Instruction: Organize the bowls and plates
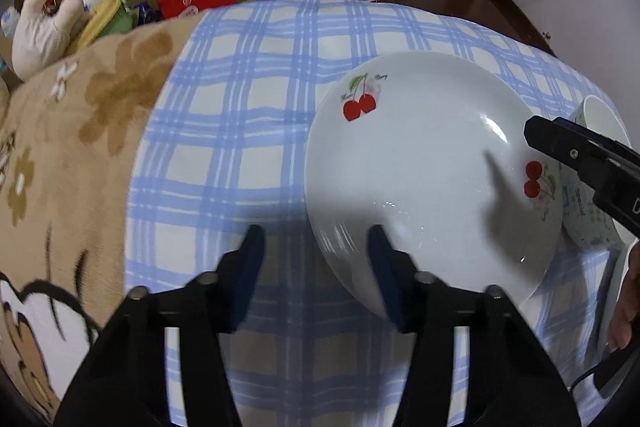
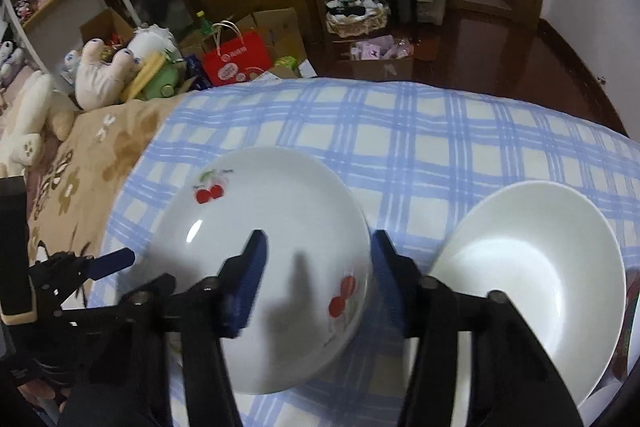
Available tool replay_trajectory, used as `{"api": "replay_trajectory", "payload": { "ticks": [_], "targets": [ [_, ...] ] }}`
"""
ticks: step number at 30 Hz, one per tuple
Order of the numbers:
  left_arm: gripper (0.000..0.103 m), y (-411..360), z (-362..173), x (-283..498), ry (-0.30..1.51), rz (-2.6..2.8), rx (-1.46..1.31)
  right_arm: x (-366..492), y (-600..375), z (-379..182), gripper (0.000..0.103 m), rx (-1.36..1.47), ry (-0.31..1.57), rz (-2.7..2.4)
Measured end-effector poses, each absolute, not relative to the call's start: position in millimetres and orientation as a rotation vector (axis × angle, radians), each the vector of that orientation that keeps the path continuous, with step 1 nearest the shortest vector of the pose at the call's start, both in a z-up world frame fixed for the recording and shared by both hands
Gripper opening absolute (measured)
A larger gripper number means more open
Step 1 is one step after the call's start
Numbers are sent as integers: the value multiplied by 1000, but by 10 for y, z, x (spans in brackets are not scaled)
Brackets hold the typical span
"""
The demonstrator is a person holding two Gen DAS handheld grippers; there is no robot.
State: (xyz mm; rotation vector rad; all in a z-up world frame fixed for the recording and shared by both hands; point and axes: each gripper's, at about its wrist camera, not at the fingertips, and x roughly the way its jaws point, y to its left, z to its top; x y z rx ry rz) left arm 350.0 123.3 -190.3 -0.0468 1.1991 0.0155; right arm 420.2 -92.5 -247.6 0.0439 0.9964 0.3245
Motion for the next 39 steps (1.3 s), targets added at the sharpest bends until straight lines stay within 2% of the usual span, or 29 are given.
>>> {"api": "replay_trajectory", "payload": {
  "ticks": [3, 5, 7, 9, 12, 14, 29, 37, 38, 39],
  "targets": [
    [43, 1269, -1979, 3508, 1192, 20, -95, 4244, -884, -2470, 52, 22, 1005, 317],
    [36, 1266, -1976, 3508, 1175, 24, -107, 4264, -876, -2456, 52, 30, 1002, 326],
    [33, 1261, -1982, 3513, 1175, 14, -118, 4282, -858, -2452, 52, 21, 1000, 320],
    [33, 1249, -1998, 3521, 1171, 10, -120, 4326, -848, -2490, 41, 21, 1024, 312],
    [34, 1209, -2004, 3522, 1163, 20, -104, 4367, -794, -2541, 33, 2, 1062, 321],
    [34, 1175, -2018, 3532, 1159, 17, -91, 4375, -764, -2561, 31, -37, 1079, 313],
    [33, 1150, -2017, 3503, 1156, -11, -127, 4517, -743, -2594, 29, -49, 1160, 354],
    [30, 1272, -2039, 3542, 1159, -23, -187, 4555, -916, -2479, 29, 152, 1146, 414],
    [28, 1284, -2037, 3539, 1157, -25, -193, 4553, -917, -2467, 25, 147, 1143, 410],
    [27, 1297, -2037, 3541, 1157, -26, -203, 4556, -901, -2461, 13, 136, 1148, 412]
  ]
}}
